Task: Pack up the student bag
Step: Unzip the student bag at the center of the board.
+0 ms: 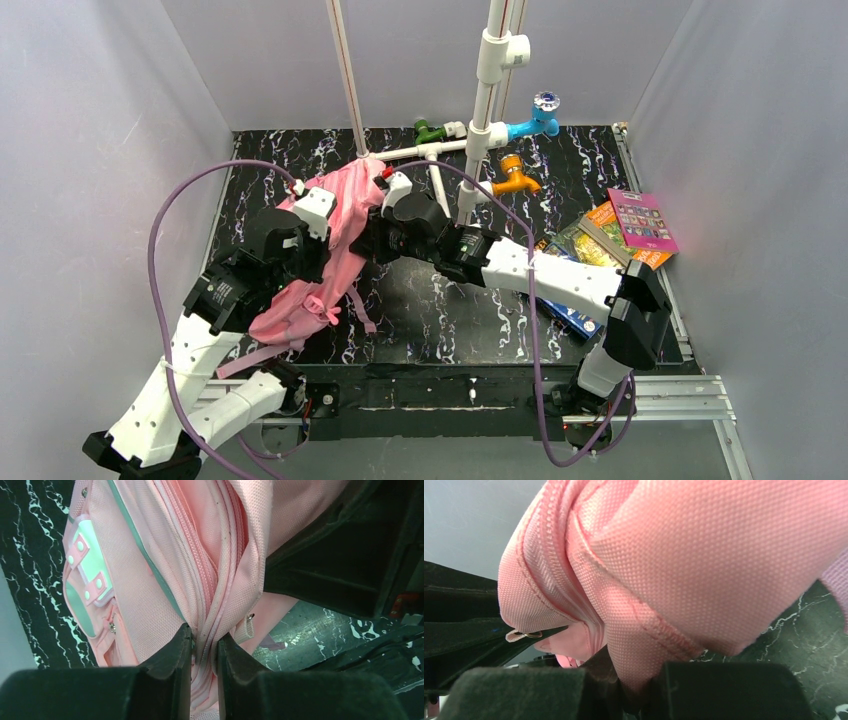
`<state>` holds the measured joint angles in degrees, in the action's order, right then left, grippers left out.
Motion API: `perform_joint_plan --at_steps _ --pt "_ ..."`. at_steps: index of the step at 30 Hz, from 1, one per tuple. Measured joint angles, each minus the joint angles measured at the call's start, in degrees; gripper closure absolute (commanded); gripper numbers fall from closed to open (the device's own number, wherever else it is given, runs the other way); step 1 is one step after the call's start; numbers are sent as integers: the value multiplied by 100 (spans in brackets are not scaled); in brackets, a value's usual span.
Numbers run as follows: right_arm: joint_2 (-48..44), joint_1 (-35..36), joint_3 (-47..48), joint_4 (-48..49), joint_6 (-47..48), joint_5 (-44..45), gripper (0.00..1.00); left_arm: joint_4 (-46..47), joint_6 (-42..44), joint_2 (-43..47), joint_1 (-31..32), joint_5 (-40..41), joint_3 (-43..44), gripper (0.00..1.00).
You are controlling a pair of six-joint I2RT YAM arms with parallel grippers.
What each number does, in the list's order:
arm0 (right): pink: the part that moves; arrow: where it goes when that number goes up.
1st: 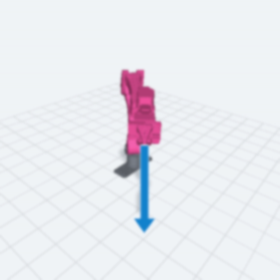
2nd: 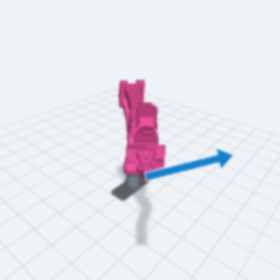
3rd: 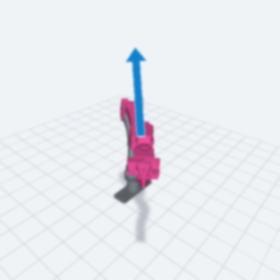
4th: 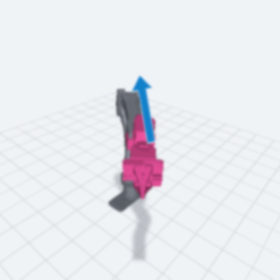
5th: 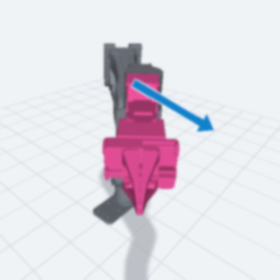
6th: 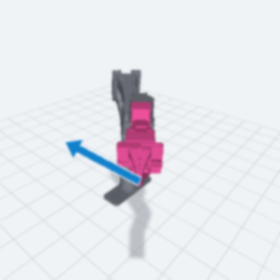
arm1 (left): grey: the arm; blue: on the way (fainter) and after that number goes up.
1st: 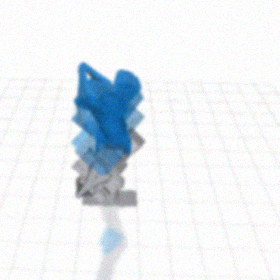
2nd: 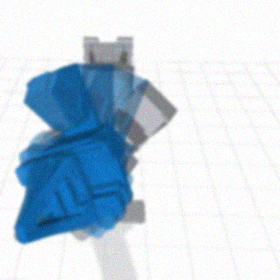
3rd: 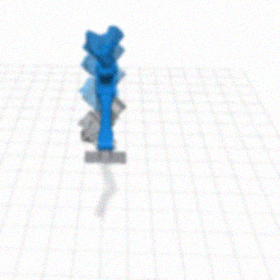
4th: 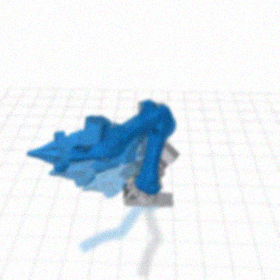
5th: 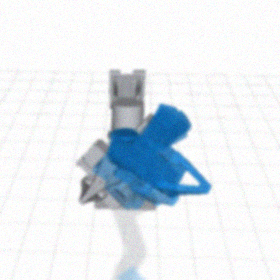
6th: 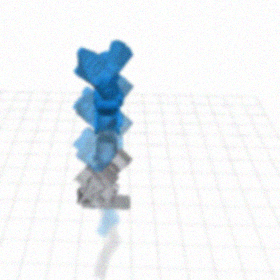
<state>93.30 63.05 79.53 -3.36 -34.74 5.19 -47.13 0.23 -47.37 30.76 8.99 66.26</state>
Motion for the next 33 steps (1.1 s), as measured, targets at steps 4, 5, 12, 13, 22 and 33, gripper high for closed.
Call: perform_joint_plan --at_steps 4,5,12,13,22,33 --pt "61 -22 378 -592 356 26 40 9 153 -72 -9 72 96 100" --pt "63 -31 444 -730 426 22 36 -13 162 -111 -17 101 142 100" --pt "50 227 356 -1047 645 153 11 -4 -212 -400 -26 199 334 100" --pt "26 343 271 -1025 649 229 11 9 -269 -439 -26 199 348 100" --pt "-415 1440 -1161 -127 654 549 30 55 -393 -514 -26 264 424 100" --pt "199 1432 -1021 935 977 487 53 -9 -533 -382 -26 236 424 100"
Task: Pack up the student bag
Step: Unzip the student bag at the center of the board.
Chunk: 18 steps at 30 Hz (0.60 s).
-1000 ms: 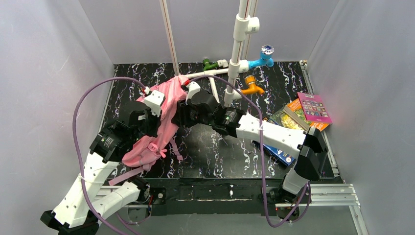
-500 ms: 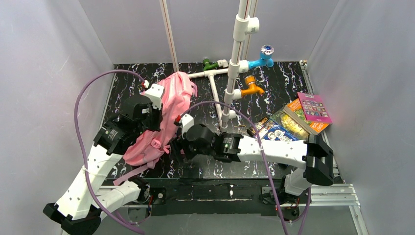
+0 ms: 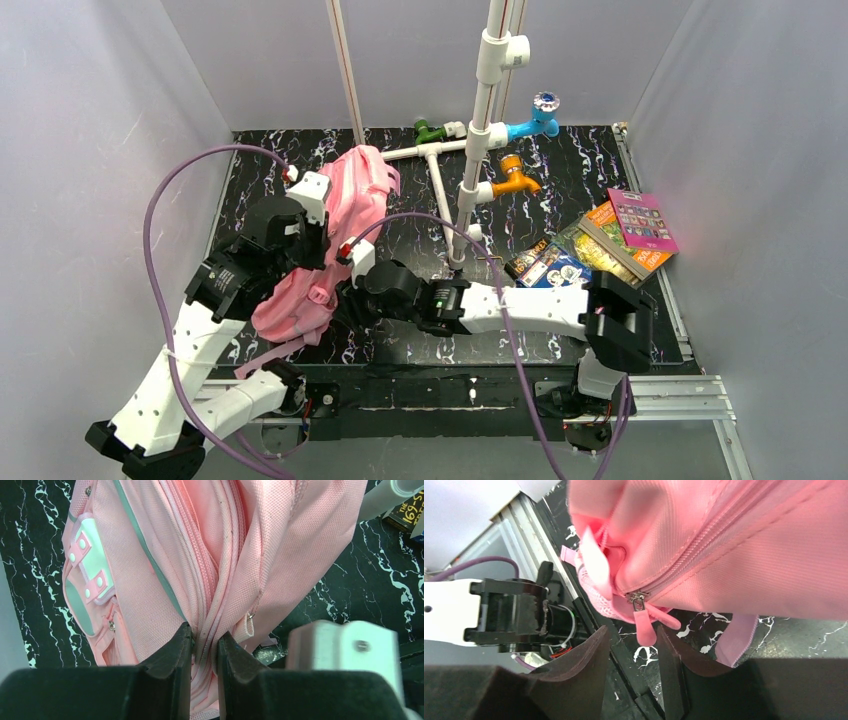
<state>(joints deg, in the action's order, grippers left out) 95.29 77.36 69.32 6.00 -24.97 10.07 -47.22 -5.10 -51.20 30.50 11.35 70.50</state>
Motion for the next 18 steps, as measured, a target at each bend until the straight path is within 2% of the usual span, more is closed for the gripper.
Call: perform_joint_plan --at_steps 5,11,18 --pt "391 2 46 -9 -9 -15 51 -17 -37 66 -2 -22 0 100" --pt "433 0 48 -11 -11 11 51 -55 -46 136 -2 -37 0 100" --pt "540 2 249 -39 -13 -17 75 -81 -46 258 -2 -44 -42 100"
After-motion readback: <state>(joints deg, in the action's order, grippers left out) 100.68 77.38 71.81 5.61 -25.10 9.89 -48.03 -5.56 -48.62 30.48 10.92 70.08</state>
